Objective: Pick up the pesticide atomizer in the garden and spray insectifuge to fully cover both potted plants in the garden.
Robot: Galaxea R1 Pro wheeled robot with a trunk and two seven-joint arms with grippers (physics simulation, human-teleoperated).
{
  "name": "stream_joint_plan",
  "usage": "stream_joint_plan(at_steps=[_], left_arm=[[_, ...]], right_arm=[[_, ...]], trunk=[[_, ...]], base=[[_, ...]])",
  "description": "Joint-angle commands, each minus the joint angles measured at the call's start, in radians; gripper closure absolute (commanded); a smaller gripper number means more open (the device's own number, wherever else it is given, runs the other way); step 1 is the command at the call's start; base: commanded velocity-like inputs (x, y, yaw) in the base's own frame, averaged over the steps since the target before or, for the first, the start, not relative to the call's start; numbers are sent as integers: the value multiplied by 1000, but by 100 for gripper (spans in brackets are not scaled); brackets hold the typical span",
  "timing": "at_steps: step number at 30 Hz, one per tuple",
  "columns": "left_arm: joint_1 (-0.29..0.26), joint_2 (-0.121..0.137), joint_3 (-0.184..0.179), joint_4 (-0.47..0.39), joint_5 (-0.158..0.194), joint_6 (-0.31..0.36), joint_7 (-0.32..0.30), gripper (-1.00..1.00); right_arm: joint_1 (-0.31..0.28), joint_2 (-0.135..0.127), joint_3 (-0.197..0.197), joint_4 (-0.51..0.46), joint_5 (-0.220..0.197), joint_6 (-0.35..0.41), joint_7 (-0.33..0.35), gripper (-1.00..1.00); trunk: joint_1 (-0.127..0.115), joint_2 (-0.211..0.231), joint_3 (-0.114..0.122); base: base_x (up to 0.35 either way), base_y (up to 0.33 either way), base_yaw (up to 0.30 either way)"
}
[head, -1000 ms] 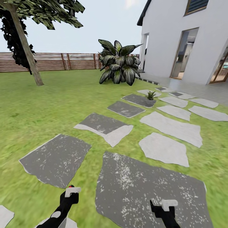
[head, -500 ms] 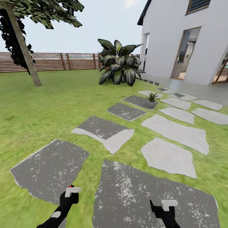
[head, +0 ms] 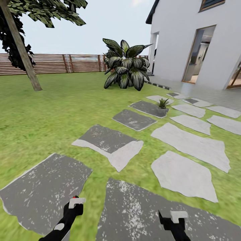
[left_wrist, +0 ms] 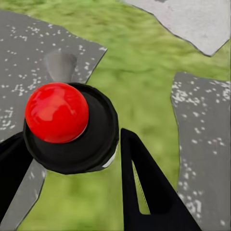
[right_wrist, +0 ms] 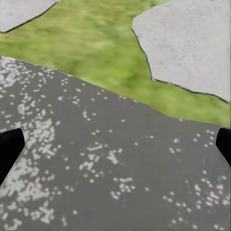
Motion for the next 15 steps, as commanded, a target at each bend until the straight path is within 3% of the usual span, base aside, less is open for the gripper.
stream_joint_plan(at_steps=[1,15], left_arm=[[-1,0,3,1,0,-3,-1,100],[-1,-2,3,1,0,-3,-1,100]], right_arm=[[-1,0,0,1,0,-3,0,-100],[-1,0,0,1,0,-3,0,-100]], trunk=[[0,0,-1],[0,0,-1]], base=[[338,0,0],[338,0,0]])
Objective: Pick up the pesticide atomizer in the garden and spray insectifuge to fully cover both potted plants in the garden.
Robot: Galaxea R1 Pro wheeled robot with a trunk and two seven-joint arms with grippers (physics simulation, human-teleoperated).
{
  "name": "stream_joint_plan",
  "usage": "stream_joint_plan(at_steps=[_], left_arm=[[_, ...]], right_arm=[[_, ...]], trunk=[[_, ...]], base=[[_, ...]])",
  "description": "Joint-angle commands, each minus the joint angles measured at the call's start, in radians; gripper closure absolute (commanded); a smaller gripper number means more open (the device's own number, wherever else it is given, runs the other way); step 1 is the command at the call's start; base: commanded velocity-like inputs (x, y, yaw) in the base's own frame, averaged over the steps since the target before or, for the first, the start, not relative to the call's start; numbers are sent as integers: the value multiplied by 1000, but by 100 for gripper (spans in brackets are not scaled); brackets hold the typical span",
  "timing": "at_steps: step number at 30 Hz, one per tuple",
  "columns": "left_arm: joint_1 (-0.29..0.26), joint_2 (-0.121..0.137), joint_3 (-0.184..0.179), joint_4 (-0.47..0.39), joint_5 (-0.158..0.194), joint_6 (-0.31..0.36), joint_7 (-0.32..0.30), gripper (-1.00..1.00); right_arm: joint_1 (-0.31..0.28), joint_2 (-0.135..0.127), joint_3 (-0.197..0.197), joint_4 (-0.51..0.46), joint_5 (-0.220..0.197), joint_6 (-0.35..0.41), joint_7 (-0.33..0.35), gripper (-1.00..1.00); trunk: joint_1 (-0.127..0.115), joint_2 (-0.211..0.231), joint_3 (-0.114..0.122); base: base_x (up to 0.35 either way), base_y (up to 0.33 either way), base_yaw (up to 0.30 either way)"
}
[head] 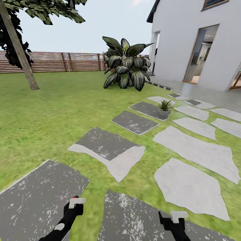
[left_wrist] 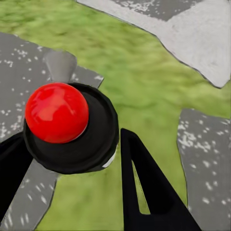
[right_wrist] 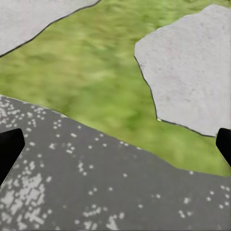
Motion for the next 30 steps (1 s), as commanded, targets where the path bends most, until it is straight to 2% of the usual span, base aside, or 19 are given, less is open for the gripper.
stream_joint_plan(at_steps=[1,23,30], left_arm=[[-1,0,3,1,0,-3,0,100],[-1,0,3,1,0,-3,0,100],[-1,0,3,1,0,-3,0,100]], right_arm=[[-1,0,0,1,0,-3,0,-100],[-1,0,-2,1,-1,-3,-2,-100],[-1,0,-2,1,-1,-3,-2,-100]], trunk=[[0,0,-1],[0,0,-1],[0,0,-1]], base=[[338,0,0],[338,0,-2],[338,0,-185]])
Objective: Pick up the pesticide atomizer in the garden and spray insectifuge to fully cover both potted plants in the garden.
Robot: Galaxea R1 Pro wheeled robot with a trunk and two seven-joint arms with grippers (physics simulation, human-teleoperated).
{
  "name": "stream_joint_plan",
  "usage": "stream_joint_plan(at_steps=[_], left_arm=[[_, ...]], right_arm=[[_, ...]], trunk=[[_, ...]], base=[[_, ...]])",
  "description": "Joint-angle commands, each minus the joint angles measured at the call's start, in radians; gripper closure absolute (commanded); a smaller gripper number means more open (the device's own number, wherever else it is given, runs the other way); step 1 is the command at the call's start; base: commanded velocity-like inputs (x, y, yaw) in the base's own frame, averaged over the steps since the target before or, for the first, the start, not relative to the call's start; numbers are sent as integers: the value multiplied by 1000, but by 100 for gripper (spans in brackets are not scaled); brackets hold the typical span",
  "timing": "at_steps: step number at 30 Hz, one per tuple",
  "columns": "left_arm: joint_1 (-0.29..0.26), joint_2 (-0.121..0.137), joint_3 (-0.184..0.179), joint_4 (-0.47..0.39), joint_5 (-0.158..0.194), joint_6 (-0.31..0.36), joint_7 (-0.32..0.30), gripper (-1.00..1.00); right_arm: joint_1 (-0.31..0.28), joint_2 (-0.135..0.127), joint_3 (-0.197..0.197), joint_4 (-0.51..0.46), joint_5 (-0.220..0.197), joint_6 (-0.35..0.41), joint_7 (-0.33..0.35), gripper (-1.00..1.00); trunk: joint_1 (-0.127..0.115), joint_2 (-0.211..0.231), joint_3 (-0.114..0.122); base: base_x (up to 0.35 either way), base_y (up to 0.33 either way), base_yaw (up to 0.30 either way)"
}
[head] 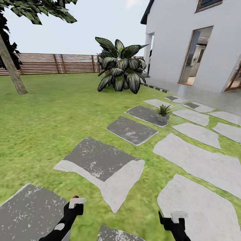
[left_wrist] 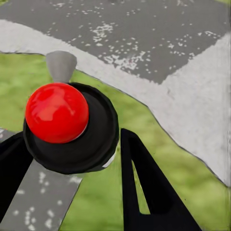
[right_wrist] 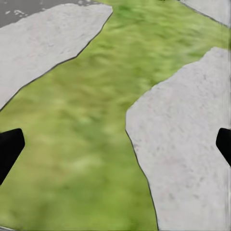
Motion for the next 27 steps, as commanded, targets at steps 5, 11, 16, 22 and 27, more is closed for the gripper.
stream_joint_plan(at_steps=[5,11,16,22,27], left_arm=[[0,0,3,0,0,-3,0,100],[0,0,3,0,0,-3,0,100],[0,0,3,0,0,-3,0,100],[0,0,3,0,0,-3,0,100],[0,0,3,0,0,-3,0,100]], right_arm=[[-1,0,0,1,0,-3,0,-100],[-1,0,0,1,0,-3,0,-100],[-1,0,0,1,0,-3,0,-100],[-1,0,0,1,0,-4,0,-100],[-1,0,0,1,0,-3,0,-100]], trunk=[[0,0,-1],[0,0,-1],[0,0,-1],[0,0,-1],[0,0,-1]], base=[[338,0,-261],[338,0,-263],[338,0,-263],[338,0,-263],[338,0,-263]])
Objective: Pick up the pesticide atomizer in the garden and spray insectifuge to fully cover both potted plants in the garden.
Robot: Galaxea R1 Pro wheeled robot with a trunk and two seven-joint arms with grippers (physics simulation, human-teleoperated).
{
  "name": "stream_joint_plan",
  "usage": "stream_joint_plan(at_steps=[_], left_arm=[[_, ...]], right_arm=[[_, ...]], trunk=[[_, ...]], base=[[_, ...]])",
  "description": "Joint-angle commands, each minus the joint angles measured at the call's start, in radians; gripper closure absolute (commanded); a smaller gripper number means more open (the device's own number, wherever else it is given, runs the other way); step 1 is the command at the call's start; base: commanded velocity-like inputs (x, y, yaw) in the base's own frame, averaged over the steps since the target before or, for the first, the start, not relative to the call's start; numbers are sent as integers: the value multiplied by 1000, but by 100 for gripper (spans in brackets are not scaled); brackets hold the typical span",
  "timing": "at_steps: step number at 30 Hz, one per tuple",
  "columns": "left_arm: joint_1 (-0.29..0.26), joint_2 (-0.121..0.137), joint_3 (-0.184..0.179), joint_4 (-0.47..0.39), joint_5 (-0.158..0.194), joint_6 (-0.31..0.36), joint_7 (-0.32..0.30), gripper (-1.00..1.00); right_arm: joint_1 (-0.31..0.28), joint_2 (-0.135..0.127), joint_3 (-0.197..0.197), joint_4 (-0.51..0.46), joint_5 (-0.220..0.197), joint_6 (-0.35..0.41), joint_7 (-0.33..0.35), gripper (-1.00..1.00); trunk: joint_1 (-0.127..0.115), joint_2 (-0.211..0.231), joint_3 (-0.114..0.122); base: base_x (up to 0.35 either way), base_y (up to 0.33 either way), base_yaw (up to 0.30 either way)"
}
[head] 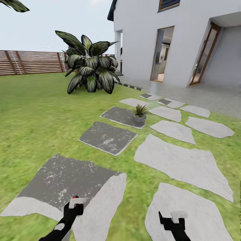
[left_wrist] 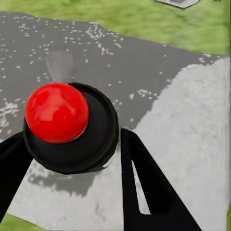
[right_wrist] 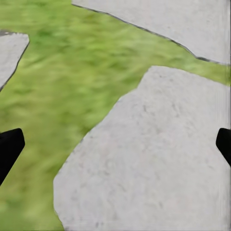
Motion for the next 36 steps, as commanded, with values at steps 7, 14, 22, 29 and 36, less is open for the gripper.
stream_joint_plan(at_steps=[7,14,22,29,36], left_arm=[[0,0,3,0,0,-3,-1,100],[0,0,3,0,0,-3,0,100],[0,0,3,0,0,-3,0,100],[0,0,3,0,-1,-3,0,100],[0,0,3,0,-2,-3,0,100]], right_arm=[[-1,0,0,1,0,-3,0,-100],[-1,0,0,1,0,-4,0,-100],[-1,0,0,1,0,-4,0,-100],[-1,0,0,1,0,-4,0,-100],[-1,0,0,1,0,-4,0,-100]], trunk=[[0,0,-1],[0,0,-1],[0,0,-1],[0,0,-1],[0,0,-1]], base=[[338,0,-237],[338,0,-42],[338,0,-1],[338,0,0],[338,0,0]])
